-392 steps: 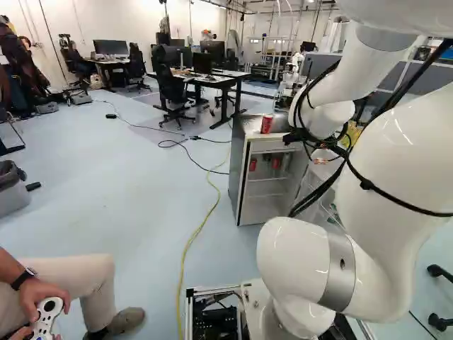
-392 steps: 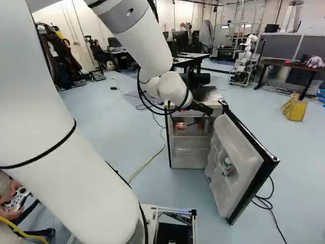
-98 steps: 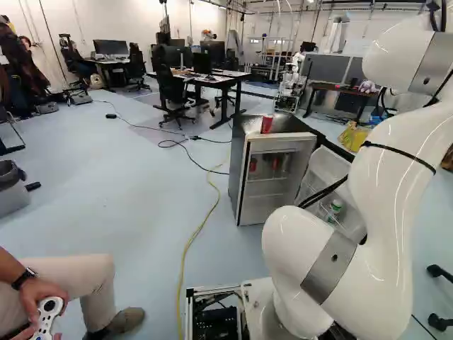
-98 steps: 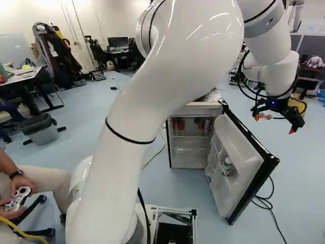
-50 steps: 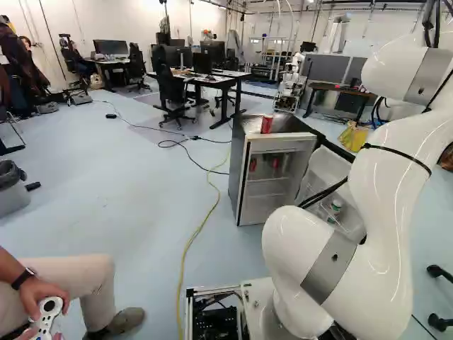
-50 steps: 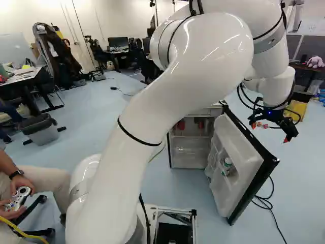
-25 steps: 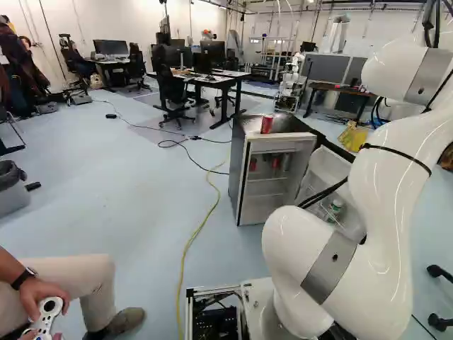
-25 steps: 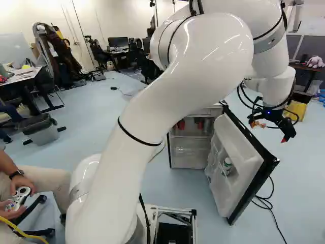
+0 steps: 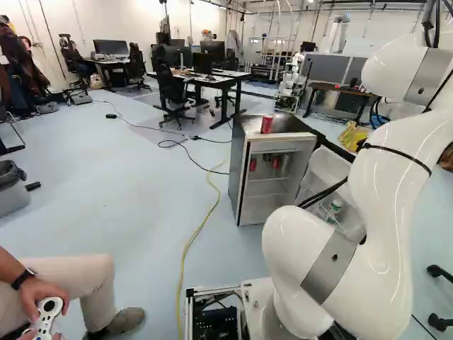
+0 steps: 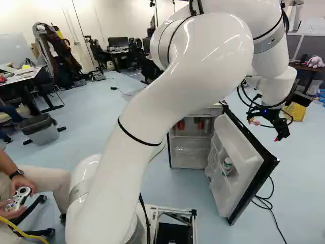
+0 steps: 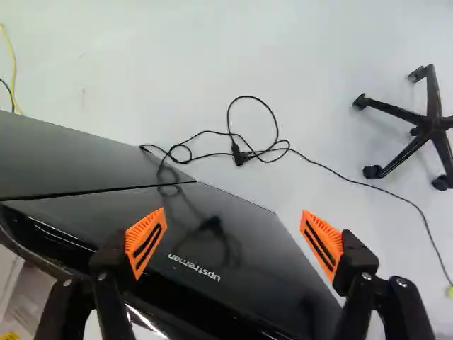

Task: Grab a drink from the fridge

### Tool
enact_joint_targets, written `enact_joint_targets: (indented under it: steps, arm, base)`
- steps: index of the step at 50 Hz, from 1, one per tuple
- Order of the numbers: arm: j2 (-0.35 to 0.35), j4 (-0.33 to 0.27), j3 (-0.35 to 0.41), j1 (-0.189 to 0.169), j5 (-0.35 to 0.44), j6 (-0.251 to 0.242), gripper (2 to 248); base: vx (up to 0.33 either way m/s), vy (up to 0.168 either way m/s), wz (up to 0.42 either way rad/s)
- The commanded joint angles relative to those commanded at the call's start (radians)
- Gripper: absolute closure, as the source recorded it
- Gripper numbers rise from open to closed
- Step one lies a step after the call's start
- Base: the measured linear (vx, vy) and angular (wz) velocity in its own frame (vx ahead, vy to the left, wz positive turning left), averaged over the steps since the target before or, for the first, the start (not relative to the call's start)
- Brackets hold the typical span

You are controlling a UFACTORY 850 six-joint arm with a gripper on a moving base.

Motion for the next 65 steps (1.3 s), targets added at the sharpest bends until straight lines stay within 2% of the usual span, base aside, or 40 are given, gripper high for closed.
enact_joint_targets:
  steps: [14, 19, 50, 65]
  arm:
    - [0.0, 0.111, 0.0, 0.0, 0.0, 0.0, 3]
    - [0.002, 0.133, 0.003, -0.001, -0.001, 0.0, 3]
    - [0.064, 0.143, 0.094, -0.027, -0.001, 0.0, 3]
    - [0.108, 0.143, 0.158, -0.026, -0.001, 0.0, 3]
  base:
    - [0.0, 0.0, 0.0]
    - [0.0, 0.0, 0.0]
    - [0.0, 0.0, 0.0]
    - [0.0, 0.0, 0.0]
